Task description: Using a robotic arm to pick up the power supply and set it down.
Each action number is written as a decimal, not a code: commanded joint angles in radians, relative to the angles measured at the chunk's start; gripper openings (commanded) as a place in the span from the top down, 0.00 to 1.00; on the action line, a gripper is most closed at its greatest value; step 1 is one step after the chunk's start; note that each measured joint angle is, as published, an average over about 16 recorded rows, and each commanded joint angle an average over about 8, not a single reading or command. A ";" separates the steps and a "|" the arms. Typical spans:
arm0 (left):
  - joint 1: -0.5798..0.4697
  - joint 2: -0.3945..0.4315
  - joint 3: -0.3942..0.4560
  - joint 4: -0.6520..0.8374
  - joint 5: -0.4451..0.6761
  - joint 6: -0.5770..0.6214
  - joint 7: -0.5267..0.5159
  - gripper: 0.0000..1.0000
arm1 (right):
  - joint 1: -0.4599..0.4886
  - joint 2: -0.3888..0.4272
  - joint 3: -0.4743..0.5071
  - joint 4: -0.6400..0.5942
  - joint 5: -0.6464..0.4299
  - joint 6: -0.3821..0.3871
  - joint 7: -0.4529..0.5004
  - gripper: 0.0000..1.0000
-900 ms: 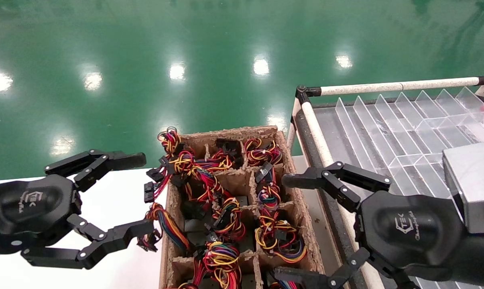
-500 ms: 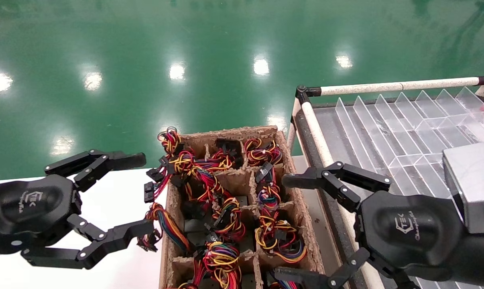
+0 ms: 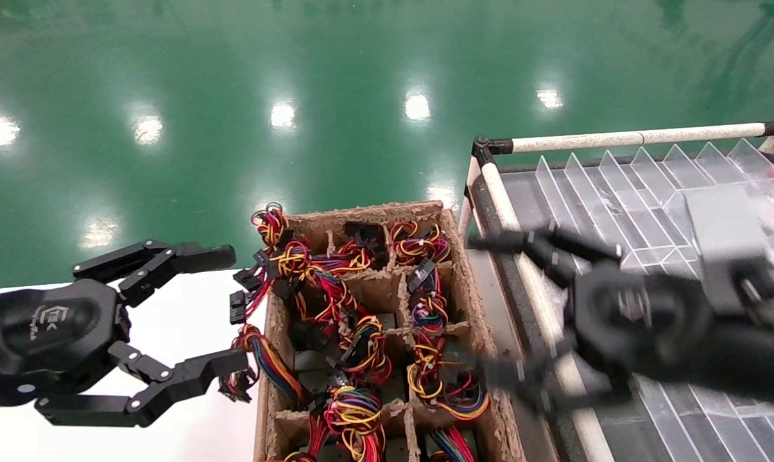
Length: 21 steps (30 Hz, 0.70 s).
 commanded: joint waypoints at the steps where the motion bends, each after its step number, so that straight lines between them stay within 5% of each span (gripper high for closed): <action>1: 0.000 0.000 0.000 0.000 0.000 0.000 0.000 1.00 | 0.011 -0.011 -0.003 -0.015 -0.024 0.041 0.005 0.00; 9: 0.000 0.000 0.000 0.000 0.000 0.000 0.000 1.00 | 0.130 -0.109 -0.110 -0.098 -0.292 0.218 0.046 0.01; 11: 0.000 0.000 0.000 0.000 0.000 0.000 0.000 1.00 | 0.164 -0.139 -0.139 -0.131 -0.347 0.236 0.057 0.15; 17: 0.000 0.000 0.000 0.000 0.000 0.000 0.000 1.00 | 0.247 -0.218 -0.206 -0.240 -0.460 0.246 0.051 0.88; 21: 0.000 0.000 0.000 0.000 0.000 0.000 0.000 1.00 | 0.283 -0.260 -0.230 -0.308 -0.497 0.241 0.023 1.00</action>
